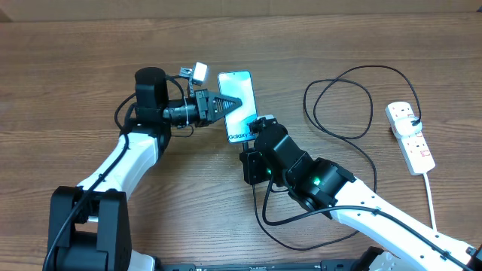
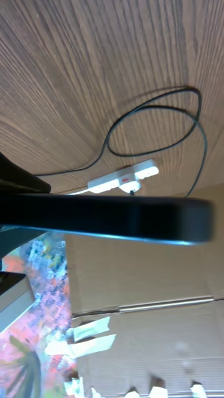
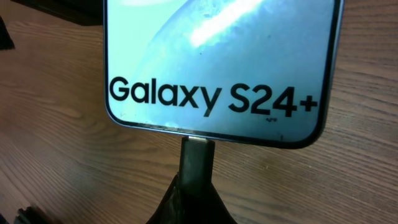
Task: Plug charger to phone and switch on socket
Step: 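Push the plug up into the phone's port with the right gripper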
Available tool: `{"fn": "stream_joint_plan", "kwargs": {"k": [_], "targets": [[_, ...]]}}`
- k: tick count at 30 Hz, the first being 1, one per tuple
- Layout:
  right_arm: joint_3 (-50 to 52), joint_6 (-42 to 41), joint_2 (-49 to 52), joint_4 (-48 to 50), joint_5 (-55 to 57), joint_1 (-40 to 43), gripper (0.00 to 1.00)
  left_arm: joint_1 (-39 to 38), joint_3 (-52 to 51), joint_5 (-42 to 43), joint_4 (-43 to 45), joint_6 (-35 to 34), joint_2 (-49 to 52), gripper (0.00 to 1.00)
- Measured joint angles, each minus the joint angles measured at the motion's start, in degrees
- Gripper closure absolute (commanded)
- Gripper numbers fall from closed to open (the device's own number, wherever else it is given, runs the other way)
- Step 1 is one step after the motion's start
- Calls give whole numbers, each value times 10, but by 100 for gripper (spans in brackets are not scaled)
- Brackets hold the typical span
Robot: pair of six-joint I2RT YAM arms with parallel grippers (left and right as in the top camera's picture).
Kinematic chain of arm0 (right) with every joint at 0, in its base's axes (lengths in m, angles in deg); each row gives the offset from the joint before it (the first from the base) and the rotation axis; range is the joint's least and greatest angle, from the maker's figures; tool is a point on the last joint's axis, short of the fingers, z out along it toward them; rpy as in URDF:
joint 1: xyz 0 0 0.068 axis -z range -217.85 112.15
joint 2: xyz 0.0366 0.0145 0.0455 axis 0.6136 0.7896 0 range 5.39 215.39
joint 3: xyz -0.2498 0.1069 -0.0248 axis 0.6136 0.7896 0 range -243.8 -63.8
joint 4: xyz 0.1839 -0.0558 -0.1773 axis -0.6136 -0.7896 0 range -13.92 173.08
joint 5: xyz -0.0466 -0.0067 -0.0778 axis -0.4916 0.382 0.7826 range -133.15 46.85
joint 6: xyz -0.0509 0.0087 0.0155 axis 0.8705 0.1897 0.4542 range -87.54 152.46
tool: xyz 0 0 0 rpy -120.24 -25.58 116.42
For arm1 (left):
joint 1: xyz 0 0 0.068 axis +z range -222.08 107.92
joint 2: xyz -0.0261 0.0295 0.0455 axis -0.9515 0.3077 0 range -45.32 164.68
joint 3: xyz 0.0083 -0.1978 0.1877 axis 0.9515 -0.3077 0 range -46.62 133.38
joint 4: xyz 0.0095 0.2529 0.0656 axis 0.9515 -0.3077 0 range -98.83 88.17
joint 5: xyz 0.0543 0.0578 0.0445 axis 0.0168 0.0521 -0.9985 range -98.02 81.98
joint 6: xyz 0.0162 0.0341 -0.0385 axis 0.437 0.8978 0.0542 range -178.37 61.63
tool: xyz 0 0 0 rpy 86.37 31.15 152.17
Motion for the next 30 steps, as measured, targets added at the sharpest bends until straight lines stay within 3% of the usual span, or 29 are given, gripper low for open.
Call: {"fn": "stream_joint_plan", "kwargs": {"k": [10, 18, 19, 21, 27, 30], "targets": [[0, 0, 0, 0, -11, 10, 94, -4, 0, 14, -1, 15, 0, 95], [0, -14, 0, -16, -66, 16, 58, -19, 0, 12, -8, 22, 0, 96], [0, -14, 0, -15, -69, 16, 43, -22, 0, 12, -10, 22, 0, 96], [-3, -19, -2, -14, -74, 19, 27, -30, -1, 12, -14, 21, 0, 96], [-4, -29, -54, -45, -82, 23, 0, -48, -2, -49, -86, 24, 0, 96], [-5, -32, -106, -86, -76, 24, 0, -67, -2, -115, -139, 23, 0, 96]]}}
